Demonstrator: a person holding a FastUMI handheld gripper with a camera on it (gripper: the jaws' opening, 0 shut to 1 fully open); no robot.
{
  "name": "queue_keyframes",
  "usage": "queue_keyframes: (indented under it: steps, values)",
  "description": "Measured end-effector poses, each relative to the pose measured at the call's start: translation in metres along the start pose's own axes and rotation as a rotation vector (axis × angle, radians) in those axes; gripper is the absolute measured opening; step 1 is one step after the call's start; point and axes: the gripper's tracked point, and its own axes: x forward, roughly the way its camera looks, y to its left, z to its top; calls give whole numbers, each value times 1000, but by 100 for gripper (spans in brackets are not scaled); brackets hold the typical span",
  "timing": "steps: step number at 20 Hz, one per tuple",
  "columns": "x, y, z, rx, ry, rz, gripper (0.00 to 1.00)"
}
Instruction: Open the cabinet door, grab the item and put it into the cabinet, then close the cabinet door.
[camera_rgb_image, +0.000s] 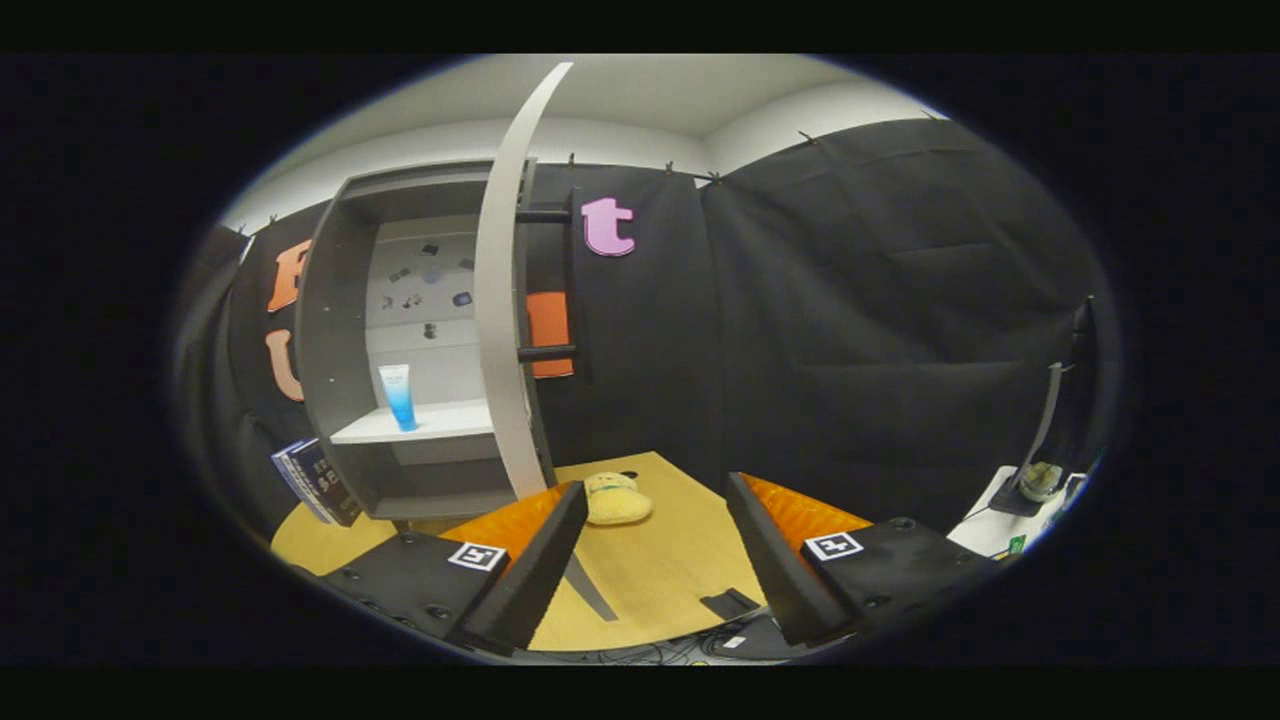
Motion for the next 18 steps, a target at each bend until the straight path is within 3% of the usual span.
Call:
queue_keyframes:
  steps: [11, 18]
  values:
    - [-18, 164, -25, -3, 27, 180, 93]
    - [26, 345, -47, 7, 59, 412, 94]
